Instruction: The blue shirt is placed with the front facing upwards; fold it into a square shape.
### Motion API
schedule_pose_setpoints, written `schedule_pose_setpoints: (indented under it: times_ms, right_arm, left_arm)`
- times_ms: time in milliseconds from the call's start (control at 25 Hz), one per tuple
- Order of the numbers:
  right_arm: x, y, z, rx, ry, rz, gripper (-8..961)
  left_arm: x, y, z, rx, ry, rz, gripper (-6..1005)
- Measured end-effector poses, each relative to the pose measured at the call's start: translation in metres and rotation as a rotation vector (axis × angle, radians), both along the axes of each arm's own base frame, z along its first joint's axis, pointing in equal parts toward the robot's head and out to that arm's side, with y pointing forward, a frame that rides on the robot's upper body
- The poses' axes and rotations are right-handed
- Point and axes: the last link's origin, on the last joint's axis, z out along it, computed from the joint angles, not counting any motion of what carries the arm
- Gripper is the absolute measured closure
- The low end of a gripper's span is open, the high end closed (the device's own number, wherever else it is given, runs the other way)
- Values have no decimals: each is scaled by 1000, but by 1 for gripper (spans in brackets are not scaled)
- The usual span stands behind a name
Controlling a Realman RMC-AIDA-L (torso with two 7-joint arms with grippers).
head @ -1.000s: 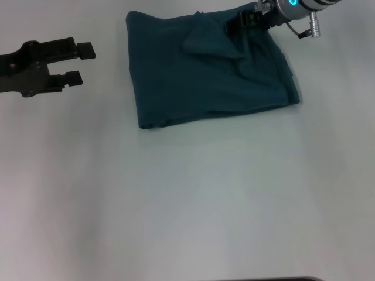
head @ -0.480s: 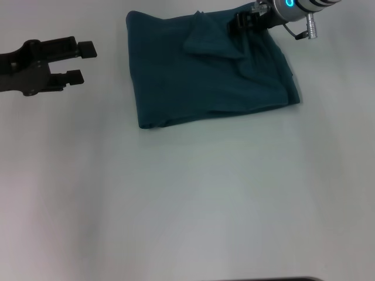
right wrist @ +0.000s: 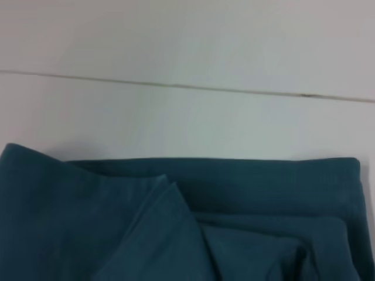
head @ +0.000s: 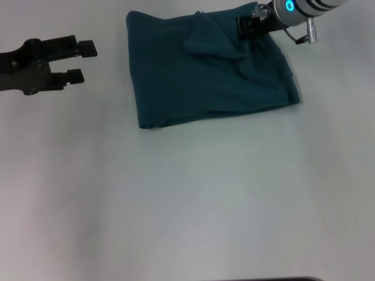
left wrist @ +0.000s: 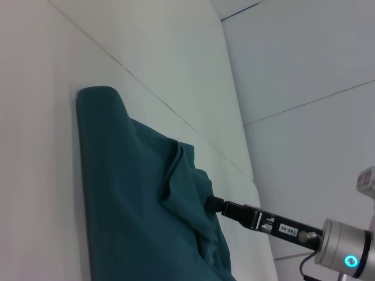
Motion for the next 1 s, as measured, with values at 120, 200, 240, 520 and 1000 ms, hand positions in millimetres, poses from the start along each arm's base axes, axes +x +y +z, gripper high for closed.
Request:
schedule_pose_setpoints:
  times_ms: [120, 200, 240, 520, 1000]
  right_arm:
    - [0, 0, 0, -2, 0, -1, 774]
    - [-1, 0, 0, -1, 4, -2, 832]
    - [-1, 0, 1, 0, 5, -1, 862]
    - [-6, 7, 16, 29, 14, 16, 949]
    - [-23, 19, 41, 75, 15, 68, 949]
  left_arm:
    - [0, 0, 0, 1, -1, 0, 138]
    - [0, 0, 0, 1, -1, -1, 138]
    - [0, 0, 0, 1, -2, -1, 139]
    - [0, 0, 0, 2, -3, -1, 138]
    - [0, 0, 1, 5, -4, 2, 137]
